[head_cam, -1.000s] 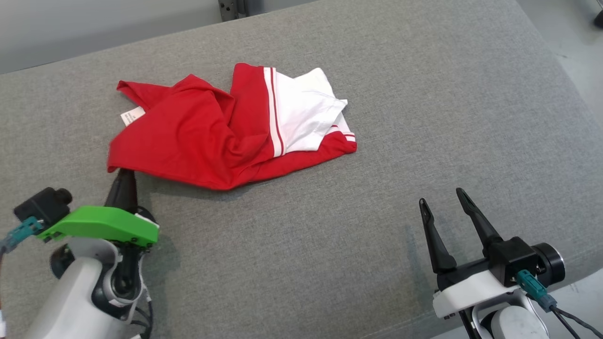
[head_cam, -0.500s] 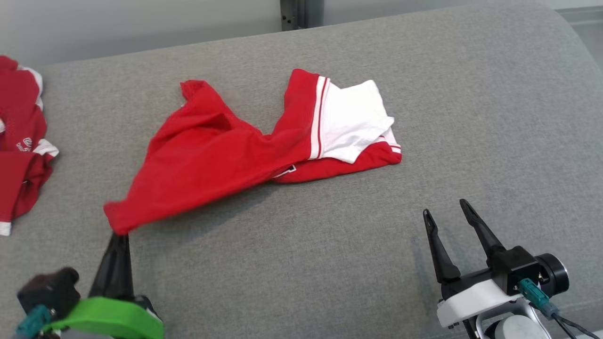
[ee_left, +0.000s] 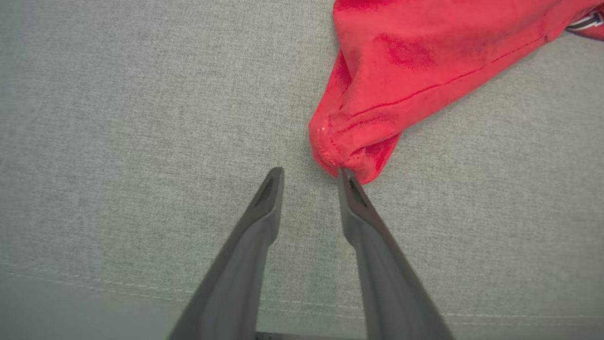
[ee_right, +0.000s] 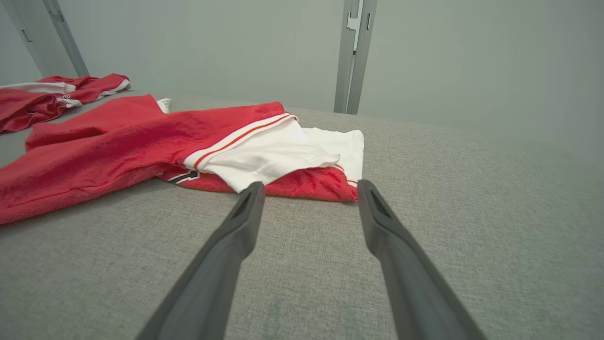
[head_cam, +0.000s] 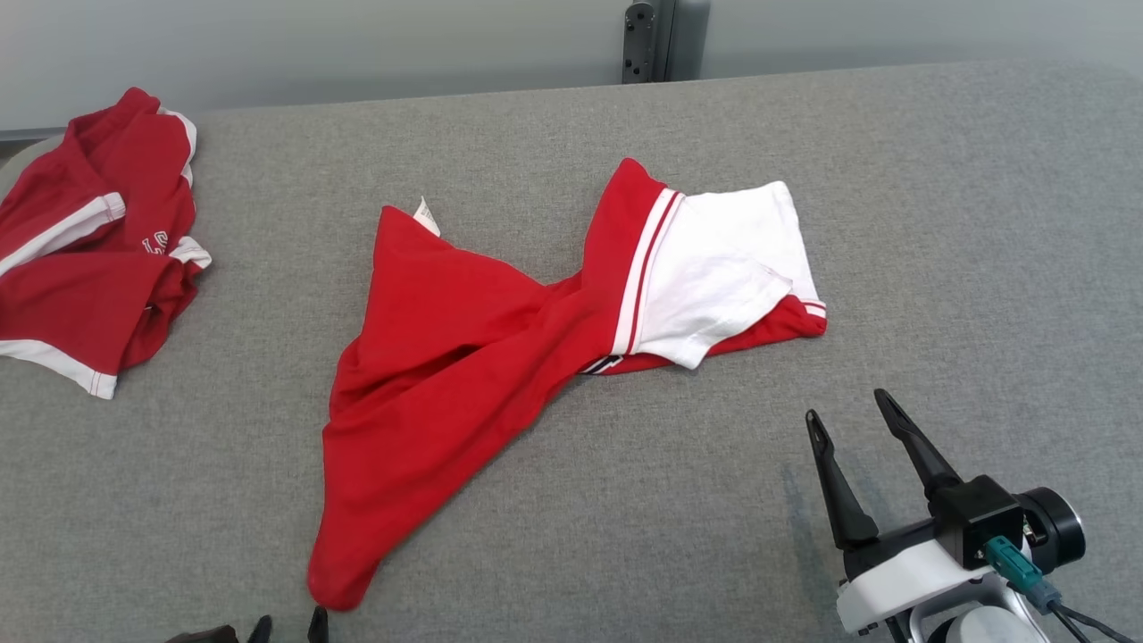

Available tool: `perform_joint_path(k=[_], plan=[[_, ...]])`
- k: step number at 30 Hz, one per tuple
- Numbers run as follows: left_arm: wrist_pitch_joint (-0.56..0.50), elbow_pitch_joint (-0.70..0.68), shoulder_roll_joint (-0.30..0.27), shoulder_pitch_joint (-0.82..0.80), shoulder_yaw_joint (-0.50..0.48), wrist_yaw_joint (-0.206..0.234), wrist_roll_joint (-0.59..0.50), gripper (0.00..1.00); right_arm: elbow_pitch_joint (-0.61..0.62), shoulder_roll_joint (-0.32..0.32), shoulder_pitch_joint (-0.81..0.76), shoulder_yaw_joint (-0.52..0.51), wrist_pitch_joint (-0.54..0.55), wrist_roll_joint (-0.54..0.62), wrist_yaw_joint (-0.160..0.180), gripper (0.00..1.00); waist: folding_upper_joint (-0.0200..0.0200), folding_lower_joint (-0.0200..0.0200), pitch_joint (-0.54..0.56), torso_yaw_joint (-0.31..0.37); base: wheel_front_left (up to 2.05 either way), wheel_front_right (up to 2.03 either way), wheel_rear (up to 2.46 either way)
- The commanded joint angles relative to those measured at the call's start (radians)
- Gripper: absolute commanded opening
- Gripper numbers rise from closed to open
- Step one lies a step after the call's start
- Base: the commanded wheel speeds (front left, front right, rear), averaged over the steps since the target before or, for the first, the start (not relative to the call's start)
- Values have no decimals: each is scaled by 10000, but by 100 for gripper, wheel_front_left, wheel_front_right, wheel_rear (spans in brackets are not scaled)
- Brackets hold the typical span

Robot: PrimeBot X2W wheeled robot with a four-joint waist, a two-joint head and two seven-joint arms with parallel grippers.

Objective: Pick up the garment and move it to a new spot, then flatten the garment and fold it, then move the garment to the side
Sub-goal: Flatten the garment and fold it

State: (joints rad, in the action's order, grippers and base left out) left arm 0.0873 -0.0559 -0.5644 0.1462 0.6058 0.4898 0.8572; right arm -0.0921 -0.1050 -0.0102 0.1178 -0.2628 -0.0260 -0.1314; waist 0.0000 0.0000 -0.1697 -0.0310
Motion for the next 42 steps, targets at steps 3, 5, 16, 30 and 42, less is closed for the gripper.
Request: perform_joint_path(k=[3,5,16,30,42], plan=[[-283,169,-381,128,2,271,-121,100,-19,-15,-2,28,-30,-27,15,100,0,0,73,29,0,0,0],[-174,223,-505,306,-243,540,-48,100,-9,-8,-68,8,-30,-43,15,100,0,0,93,83,0,0,0],[1729,-525,311,88,-1797,128,-571,100,134,94,-213,-220,-30,21,15,100,0,0,479,675,0,0,0],[1031,2359,2391,-2994,488,-2493,-1993,100,63,181,52,-34,-30,-69,15,100,0,0,462,1824,0,0,0],[494,5199,2801,-4963,1068,-2536,-2768,96,86,259,299,-9,-30,-146,15,100,0,0,-20,2679,0,0,0]])
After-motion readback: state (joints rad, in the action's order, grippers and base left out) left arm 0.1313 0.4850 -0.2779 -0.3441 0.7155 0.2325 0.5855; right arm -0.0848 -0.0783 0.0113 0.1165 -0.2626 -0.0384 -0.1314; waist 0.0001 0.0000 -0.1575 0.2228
